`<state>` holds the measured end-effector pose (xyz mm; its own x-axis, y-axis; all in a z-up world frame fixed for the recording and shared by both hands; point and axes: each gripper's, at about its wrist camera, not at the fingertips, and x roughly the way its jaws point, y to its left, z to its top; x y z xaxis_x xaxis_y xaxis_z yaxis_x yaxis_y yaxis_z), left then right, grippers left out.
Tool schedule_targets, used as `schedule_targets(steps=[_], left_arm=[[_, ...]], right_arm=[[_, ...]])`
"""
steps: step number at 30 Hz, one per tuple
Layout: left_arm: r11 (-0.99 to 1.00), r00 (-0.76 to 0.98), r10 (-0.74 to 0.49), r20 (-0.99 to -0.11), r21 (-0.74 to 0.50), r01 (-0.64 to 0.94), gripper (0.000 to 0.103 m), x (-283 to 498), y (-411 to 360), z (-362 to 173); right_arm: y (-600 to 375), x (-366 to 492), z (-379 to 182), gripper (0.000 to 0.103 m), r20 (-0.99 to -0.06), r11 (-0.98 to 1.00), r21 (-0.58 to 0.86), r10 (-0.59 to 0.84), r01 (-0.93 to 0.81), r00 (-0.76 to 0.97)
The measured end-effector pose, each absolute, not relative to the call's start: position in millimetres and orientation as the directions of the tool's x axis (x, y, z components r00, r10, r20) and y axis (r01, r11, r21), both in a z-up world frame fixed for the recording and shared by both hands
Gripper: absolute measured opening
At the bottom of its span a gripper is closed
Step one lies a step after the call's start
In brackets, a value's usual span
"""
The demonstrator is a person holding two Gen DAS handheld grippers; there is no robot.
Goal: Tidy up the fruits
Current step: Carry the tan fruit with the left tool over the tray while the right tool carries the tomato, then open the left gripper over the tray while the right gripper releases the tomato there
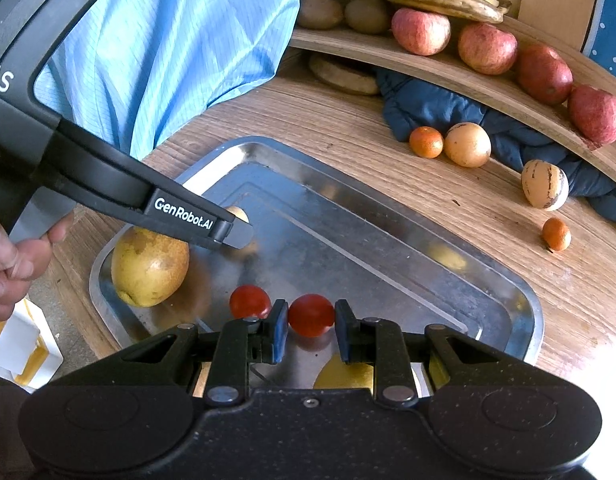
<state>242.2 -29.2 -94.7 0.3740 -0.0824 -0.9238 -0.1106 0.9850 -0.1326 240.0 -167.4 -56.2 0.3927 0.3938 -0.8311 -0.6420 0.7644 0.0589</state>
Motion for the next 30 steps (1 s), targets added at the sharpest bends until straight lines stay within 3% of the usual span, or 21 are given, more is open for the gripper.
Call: schedule_targets(steps=[13,22,24,30], left_arm=[[0.985,0.381,-0.071,-0.922,-0.124,-0.116,0.034,238,-30,-91],[0.984,0.435,-0.046,-0.899,-0.116,-0.135,0.064,229,-31,-70],[0.984,0.452,-0.037,-0.891,-0.11,-0.138,0.077,225,-32,-64],[0.986,0.478,-0.026,-0.878,-0.102,-0.134,0.089,208,-34,-49]], right_arm=[[-169,240,-56,0.029,-0.828,0.763,0.06,0.399,-0.643,0.395],[-179,230,-45,0.052,-0.797,0.778,0.053,0.411,-0.626,0.442],[-183,227,-41,0.058,-0.787,0.783,0.056,0.417,-0.62,0.455],[-198,214,-28,0.078,-0.757,0.792,0.075,0.441,-0.606,0.482]])
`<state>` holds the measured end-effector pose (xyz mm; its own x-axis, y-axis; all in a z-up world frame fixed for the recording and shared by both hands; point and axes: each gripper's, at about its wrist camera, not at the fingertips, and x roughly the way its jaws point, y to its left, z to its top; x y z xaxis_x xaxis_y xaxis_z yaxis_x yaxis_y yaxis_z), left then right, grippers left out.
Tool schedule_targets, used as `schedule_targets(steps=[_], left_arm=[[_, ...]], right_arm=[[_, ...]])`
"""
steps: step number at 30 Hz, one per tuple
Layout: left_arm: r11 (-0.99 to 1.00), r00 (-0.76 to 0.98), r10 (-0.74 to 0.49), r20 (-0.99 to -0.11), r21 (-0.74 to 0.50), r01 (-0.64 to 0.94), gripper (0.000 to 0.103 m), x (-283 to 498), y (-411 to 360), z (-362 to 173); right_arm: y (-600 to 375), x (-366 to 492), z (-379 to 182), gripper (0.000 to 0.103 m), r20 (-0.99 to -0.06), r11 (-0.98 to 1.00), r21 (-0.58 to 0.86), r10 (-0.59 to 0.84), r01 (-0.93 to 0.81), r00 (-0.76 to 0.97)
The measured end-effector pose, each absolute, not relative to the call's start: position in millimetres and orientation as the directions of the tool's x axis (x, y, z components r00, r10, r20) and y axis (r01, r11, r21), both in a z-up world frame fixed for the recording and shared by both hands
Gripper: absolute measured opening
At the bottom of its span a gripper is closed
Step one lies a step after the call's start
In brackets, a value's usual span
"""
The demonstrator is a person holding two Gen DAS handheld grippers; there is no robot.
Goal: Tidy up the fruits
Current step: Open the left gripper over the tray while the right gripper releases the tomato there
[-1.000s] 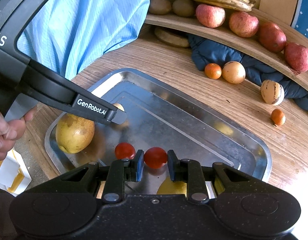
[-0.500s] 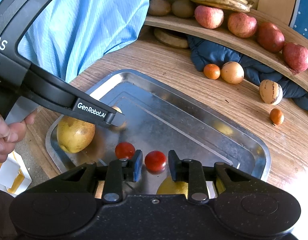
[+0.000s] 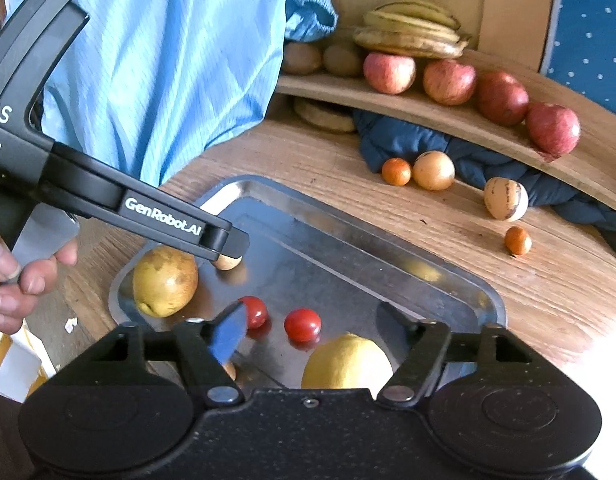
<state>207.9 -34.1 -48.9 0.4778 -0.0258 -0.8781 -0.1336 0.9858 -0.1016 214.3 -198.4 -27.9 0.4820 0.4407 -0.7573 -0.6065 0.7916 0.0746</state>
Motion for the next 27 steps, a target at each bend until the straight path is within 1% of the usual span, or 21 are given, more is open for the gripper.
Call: schedule_targets(steps=[1,6,7,10,13,27], left_arm=[[0.986,0.479,-0.023,-0.877,-0.098,-0.133,0.09,205,-35,-47],[0.992,0.472,0.008,-0.882,-0.052,-0.113,0.102,189,-42,-39],[0.994,0.469,0.016,-0.883,-0.039,-0.106,0.102,185,-44,-38],[0.996,0.453,0.046,-0.89,0.008,-0.086,0.102,174,-49,-35],[0.997,0.435,0.071,-0.897,0.048,-0.065,0.102,164,-54,-34],[0.987,0.364,0.15,-0.919,0.161,0.0,0.102,144,-69,-39]], right_arm=[[-201,212,-26,0.08,-0.753,0.792,0.079,0.445,-0.605,0.485],[-213,198,-18,0.09,-0.738,0.794,0.098,0.462,-0.6,0.491],[-215,195,-17,0.094,-0.737,0.793,0.103,0.466,-0.6,0.49],[-221,184,-13,0.1,-0.729,0.791,0.115,0.478,-0.601,0.49],[-228,175,-12,0.102,-0.731,0.79,0.124,0.482,-0.6,0.484],[-259,155,-20,0.102,-0.772,0.829,0.131,0.429,-0.544,0.469]])
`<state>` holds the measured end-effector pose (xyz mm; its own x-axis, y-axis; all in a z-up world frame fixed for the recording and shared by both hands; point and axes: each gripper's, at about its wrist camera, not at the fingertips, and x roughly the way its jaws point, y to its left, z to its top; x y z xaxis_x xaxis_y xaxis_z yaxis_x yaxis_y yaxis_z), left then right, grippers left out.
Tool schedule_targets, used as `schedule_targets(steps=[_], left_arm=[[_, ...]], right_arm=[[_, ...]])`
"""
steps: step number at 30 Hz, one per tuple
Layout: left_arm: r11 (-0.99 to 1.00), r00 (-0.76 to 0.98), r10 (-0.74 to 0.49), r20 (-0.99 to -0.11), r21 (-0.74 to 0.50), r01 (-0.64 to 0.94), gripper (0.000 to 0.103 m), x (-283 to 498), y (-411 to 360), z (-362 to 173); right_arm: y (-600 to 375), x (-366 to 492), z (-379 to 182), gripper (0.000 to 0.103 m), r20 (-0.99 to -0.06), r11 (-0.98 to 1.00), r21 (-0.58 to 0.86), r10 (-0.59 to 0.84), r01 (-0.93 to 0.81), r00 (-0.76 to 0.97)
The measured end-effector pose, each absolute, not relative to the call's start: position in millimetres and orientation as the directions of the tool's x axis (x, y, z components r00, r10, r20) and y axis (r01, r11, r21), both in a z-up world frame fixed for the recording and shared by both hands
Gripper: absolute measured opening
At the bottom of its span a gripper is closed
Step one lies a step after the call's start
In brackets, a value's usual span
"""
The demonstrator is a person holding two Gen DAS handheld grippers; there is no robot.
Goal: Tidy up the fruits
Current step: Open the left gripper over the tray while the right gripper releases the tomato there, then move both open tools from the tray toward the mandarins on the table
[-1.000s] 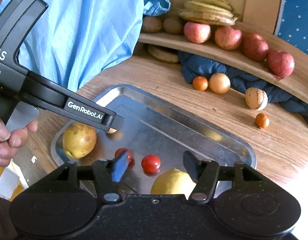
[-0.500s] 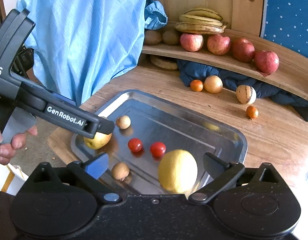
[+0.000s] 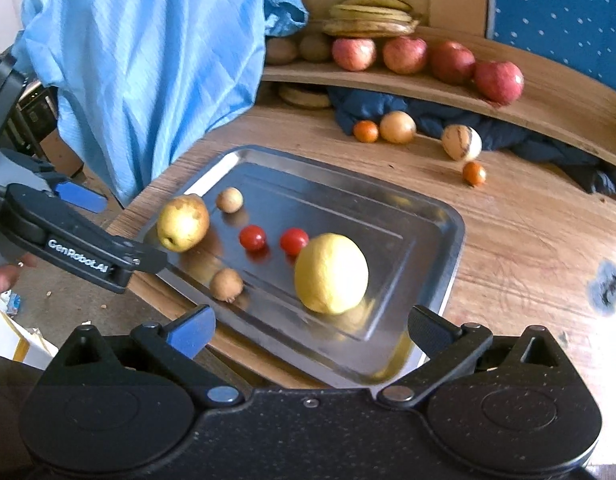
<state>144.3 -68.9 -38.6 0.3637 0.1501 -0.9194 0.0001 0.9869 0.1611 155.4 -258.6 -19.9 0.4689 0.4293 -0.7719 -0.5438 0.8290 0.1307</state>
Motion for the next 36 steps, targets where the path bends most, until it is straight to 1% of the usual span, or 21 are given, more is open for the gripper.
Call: schedule_targets(steps=[6,18,29,36], left_arm=[[0.981,0.373,0.163,-0.913,0.189,0.034,0.102,149,-76,-35],[0.974,0.406,0.165,-0.899,0.213,0.077,0.102,180,-78,-35],[0.977,0.452,0.163,-0.877,0.207,0.049,0.102,236,-63,-37],[0.981,0.47,0.139,-0.872,0.185,0.052,0.102,282,-57,-42]], right_arm=[[-269,156,-23,0.102,-0.783,0.862,0.126,0.39,-0.491,0.484],[-285,171,-23,0.102,-0.77,0.909,0.128,0.343,-0.396,0.538],[-285,207,-26,0.102,-0.769,0.934,0.116,0.3,-0.338,0.564],[-278,234,-28,0.102,-0.774,0.949,0.109,0.267,-0.295,0.573]])
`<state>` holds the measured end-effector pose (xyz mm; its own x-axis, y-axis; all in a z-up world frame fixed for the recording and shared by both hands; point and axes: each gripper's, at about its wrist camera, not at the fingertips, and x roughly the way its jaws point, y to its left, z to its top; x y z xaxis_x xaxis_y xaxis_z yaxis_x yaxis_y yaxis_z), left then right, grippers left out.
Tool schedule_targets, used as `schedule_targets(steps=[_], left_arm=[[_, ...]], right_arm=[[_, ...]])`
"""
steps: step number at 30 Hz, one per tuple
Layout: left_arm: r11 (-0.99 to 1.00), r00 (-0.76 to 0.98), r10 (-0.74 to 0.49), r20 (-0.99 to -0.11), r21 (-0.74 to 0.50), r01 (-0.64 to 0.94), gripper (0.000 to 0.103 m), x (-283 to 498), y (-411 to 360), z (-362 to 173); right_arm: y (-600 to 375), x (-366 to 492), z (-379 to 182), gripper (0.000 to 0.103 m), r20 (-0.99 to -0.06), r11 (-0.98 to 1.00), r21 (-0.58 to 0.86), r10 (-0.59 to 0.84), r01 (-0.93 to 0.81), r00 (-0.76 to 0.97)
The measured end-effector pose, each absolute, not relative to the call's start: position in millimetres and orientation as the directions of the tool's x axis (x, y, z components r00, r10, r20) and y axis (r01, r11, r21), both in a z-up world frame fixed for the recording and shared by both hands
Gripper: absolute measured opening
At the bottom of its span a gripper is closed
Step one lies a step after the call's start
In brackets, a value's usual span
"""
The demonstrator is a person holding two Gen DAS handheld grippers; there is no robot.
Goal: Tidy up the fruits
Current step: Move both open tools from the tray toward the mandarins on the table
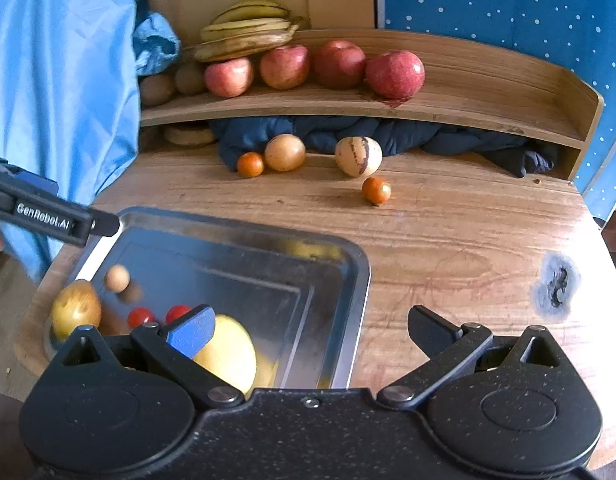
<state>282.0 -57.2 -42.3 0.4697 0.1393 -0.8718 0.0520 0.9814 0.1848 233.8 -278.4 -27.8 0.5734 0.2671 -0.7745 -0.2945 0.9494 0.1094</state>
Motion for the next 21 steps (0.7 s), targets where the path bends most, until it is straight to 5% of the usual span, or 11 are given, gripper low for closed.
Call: schedule_targets(steps=[21], left_arm=[[0.979,0.429,0.023,-0.903,0.107,0.172,0.102,381,-71,-84]], right_arm=[[-261,322,-43,0.102,-0.797,0.976,0.079,0.183,-0.201,0.576]])
